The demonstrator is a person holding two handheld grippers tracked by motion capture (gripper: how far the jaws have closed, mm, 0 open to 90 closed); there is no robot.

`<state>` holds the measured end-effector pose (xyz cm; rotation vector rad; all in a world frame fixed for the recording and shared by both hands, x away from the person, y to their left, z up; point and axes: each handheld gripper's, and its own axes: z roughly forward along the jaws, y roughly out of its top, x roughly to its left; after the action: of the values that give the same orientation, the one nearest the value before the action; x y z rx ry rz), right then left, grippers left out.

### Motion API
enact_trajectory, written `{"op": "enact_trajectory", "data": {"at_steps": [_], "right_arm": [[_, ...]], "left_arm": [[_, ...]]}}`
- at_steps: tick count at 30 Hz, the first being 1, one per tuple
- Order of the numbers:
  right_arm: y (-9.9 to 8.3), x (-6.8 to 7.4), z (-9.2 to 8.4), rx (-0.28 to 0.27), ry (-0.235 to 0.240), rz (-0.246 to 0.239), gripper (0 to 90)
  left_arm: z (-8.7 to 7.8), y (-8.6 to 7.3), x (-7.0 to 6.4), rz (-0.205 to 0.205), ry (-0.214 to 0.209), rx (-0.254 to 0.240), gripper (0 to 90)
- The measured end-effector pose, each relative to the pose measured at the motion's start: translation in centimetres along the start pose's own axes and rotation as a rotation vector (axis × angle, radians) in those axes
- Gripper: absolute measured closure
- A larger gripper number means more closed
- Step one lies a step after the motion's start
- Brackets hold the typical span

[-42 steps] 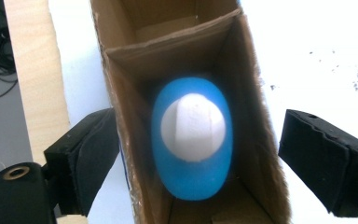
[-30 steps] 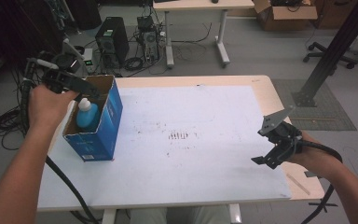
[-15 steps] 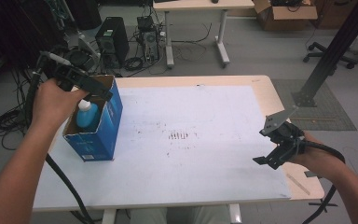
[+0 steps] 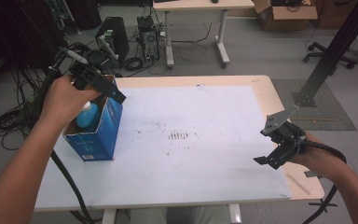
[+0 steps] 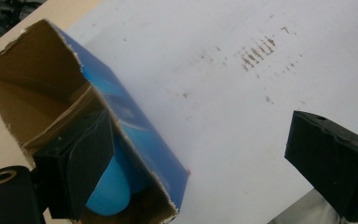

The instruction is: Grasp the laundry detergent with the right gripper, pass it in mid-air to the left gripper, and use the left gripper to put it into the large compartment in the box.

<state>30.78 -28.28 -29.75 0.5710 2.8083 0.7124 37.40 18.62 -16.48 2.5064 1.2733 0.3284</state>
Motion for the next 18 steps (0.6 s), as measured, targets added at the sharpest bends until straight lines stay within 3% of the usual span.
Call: {"op": "enact_trajectory", "data": {"at_steps": [18], "right_arm": [[-0.1,-0.1,0.1,0.007,0.004,0.007,4.8]], "left_arm": [[1.3,2.5,-2.7,0.158,-0.043,0.022,8.1]]}}
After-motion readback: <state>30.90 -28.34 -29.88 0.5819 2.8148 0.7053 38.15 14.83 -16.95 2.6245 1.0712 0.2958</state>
